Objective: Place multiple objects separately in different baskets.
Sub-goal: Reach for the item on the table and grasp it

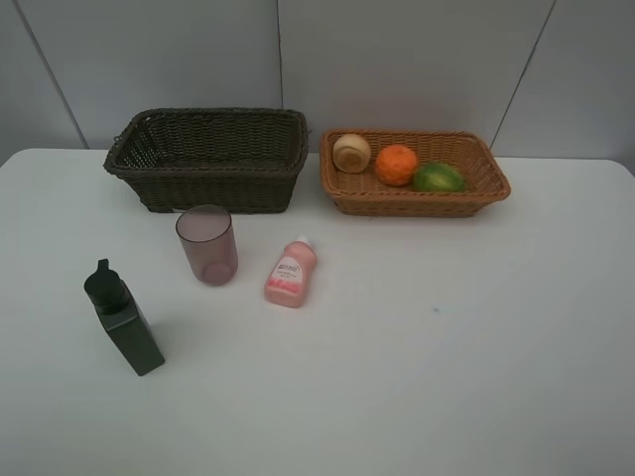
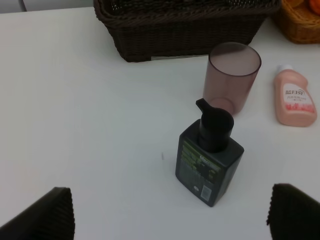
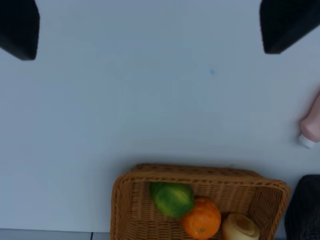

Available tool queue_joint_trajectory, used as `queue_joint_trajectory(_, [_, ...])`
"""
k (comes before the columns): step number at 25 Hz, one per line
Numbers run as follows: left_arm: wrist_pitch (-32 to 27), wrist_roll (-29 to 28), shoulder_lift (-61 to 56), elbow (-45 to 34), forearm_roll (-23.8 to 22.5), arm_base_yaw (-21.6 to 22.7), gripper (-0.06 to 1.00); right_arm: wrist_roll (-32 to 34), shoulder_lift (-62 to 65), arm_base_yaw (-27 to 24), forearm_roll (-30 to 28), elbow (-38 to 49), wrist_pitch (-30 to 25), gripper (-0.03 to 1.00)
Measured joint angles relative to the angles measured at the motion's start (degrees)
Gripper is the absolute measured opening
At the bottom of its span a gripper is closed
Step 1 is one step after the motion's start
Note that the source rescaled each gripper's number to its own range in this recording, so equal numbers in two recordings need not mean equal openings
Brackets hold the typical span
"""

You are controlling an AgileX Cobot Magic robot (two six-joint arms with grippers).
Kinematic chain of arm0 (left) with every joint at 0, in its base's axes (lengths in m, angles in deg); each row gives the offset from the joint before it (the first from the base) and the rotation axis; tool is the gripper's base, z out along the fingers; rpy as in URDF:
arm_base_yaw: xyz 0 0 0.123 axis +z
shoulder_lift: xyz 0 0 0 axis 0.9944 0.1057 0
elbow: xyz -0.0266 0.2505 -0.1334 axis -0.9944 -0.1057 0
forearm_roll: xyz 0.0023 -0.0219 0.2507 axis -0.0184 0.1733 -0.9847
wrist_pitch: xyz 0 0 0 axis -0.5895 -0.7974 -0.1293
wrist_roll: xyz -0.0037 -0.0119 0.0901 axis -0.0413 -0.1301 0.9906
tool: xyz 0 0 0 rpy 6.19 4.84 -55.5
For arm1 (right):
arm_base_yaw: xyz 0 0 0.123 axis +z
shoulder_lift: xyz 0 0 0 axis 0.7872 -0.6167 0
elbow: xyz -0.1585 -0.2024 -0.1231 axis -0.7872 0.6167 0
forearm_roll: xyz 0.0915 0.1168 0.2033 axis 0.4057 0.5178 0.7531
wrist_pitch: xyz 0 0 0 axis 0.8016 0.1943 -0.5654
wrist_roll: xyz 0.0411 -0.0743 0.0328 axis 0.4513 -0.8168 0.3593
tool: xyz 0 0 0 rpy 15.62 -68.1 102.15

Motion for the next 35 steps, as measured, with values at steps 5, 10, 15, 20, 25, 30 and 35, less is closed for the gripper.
queue_joint_trajectory(5, [0.0,0.0,0.0,0.0,0.0,0.0,1.00,0.0,9.7,0.0,1.2,7.6,1.2,0.90])
queue_joint_trajectory(10, [0.0,0.0,0.0,0.0,0.0,0.0,1.00,0.0,20.3,0.0,6.4,13.0,1.1,0.90])
queue_joint_trajectory(15, [0.0,0.0,0.0,0.0,0.0,0.0,1.00,0.0,24.1,0.0,5.4,14.6,1.1,0.90])
queue_joint_trajectory(20, [0.0,0.0,0.0,0.0,0.0,0.0,1.00,-2.5,24.1,0.4,2.5,14.6,1.8,0.90])
queue_joint_trajectory(25, [0.0,0.0,0.0,0.0,0.0,0.0,1.00,-4.1,24.1,0.5,3.0,16.4,4.1,0.90])
queue_joint_trajectory(30, [0.0,0.0,0.0,0.0,0.0,0.0,1.00,-4.3,24.1,-2.2,3.1,16.6,4.6,0.90])
queue_joint_trajectory(35, [0.0,0.0,0.0,0.0,0.0,0.0,1.00,-4.4,24.1,-7.6,3.1,16.6,4.6,0.90])
